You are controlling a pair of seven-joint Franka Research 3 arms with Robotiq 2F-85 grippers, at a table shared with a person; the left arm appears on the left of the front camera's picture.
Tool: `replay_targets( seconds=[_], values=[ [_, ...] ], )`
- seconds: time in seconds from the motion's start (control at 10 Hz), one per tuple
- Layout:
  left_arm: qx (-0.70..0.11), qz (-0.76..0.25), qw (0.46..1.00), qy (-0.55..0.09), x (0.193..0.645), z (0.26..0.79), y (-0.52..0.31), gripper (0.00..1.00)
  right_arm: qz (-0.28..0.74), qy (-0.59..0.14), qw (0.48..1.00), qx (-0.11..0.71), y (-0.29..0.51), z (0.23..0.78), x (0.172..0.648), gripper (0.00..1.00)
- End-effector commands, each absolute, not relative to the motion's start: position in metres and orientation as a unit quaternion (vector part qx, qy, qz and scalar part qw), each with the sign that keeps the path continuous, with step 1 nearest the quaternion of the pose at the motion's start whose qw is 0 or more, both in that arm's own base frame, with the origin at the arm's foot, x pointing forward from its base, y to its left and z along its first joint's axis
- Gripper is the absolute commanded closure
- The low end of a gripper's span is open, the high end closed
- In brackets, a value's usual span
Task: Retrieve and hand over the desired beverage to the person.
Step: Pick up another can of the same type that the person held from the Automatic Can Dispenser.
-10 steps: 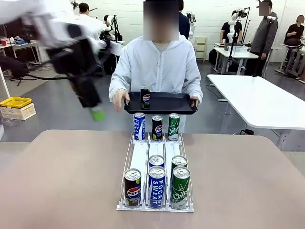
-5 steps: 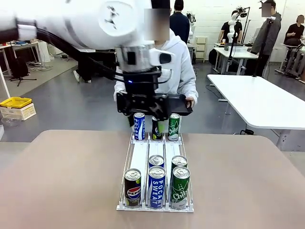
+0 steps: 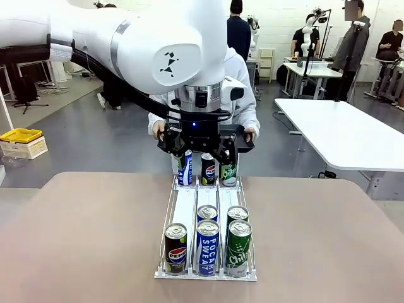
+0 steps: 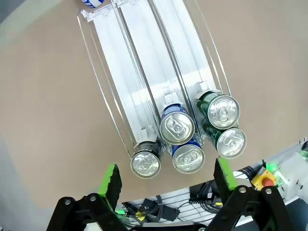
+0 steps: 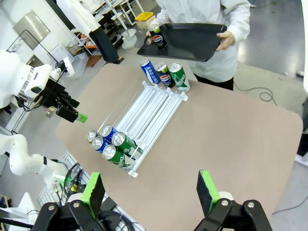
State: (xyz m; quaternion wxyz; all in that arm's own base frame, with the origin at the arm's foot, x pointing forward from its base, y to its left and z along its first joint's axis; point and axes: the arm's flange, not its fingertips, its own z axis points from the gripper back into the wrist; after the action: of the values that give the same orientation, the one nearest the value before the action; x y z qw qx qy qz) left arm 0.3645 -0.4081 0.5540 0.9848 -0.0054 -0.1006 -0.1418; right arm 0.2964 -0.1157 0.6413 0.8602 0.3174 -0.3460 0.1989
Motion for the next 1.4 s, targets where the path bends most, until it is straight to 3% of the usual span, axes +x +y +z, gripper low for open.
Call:
replay_targets(
  seconds=[0.0, 0.4, 0.8, 1.3],
  values=[
    [-0.014, -0.147, 0.985, -0.091, 0.363, 0.555, -0.409, 0.0, 0.206, -0.355, 0.849, 0.334, -0.115, 0.641, 0.299, 0.0],
    [-0.007, -0.143, 0.985, -0.099, 0.364, 0.553, -0.41, 0.0, 0.206, -0.355, 0.849, 0.334, -0.115, 0.641, 0.299, 0.0],
    [-0.02, 0.019, 0.996, -0.09, 0.346, 0.49, -0.41, 0.0, 0.206, -0.355, 0.849, 0.334, -0.115, 0.641, 0.299, 0.0],
    [-0.05, 0.064, 0.993, -0.081, 0.333, 0.461, -0.413, 0.0, 0.206, -0.355, 0.849, 0.334, -0.115, 0.641, 0.299, 0.0]
  ],
)
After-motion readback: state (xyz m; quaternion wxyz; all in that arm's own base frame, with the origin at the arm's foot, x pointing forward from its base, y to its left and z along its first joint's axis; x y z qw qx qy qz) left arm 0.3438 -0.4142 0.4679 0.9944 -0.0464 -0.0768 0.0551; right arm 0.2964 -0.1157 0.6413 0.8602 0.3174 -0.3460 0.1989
